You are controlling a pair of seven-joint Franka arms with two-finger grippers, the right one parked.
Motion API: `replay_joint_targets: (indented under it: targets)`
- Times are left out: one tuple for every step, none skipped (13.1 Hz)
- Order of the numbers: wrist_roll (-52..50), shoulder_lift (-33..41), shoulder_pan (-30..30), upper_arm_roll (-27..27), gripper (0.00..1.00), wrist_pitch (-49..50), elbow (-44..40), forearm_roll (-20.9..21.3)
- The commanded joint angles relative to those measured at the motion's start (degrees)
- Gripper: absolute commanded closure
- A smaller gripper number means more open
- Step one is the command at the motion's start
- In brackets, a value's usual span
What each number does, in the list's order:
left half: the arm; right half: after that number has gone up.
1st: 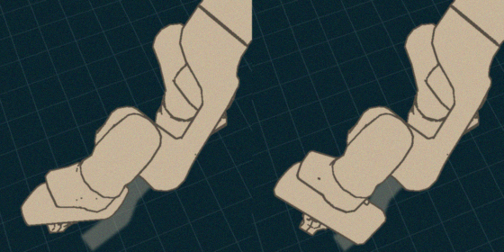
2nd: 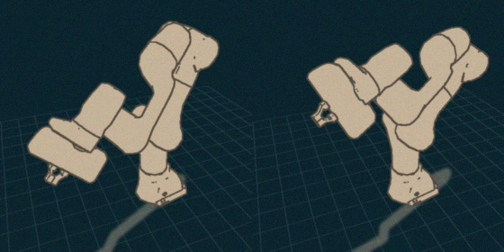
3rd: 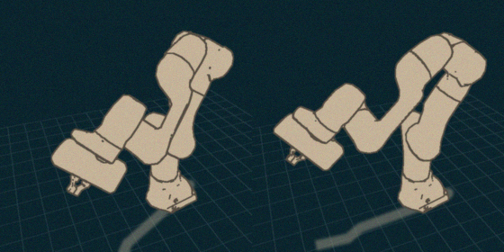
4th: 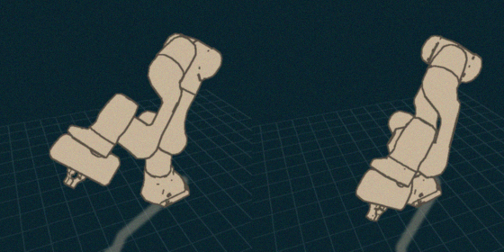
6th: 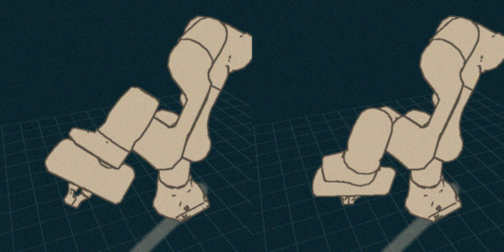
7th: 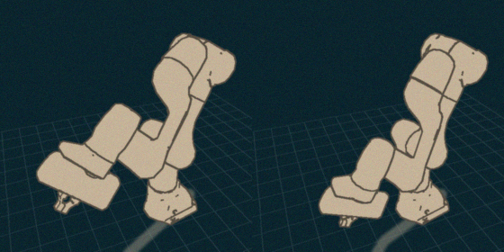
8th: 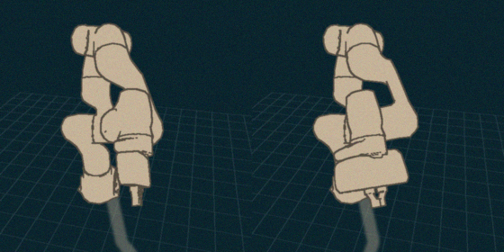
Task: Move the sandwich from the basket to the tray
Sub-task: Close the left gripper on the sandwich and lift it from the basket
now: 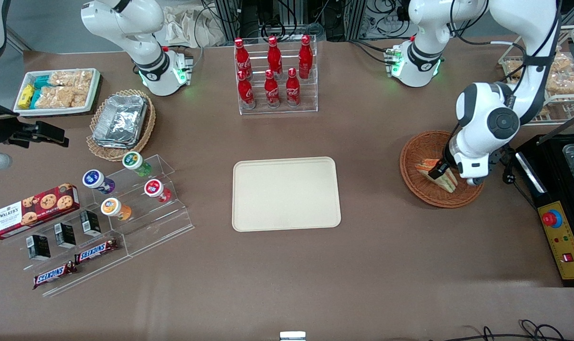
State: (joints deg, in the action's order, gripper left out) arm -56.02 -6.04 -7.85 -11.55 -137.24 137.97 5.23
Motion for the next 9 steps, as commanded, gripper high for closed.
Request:
replay_joint_targets:
  targets:
    - [-4.5, -2.3, -0.1, -0.1, 0.0, -4.0, 1.2, 3.9]
    - [-4.9, -2.8, -0.1, -0.1, 0.16, -4.2, 1.0, 4.2]
    - [-5.4, -2.8, -0.1, 0.0, 0.55, -4.4, 0.8, 4.2]
    - [-5.5, -2.8, -0.1, 0.0, 0.94, -4.5, 0.7, 4.3]
    - [-5.7, -2.8, -0.1, 0.0, 1.0, -4.5, 0.5, 4.3]
    - [-5.7, -2.8, -0.1, 0.0, 1.0, -4.5, 0.5, 4.3]
    - [-5.4, -2.9, -0.1, 0.0, 1.0, -4.5, 0.4, 4.3]
    - [-5.0, -2.5, -0.1, 0.0, 1.0, -4.3, 0.1, 4.3]
    - [-4.6, -1.6, -0.1, 0.0, 1.0, -3.6, -0.3, 4.3]
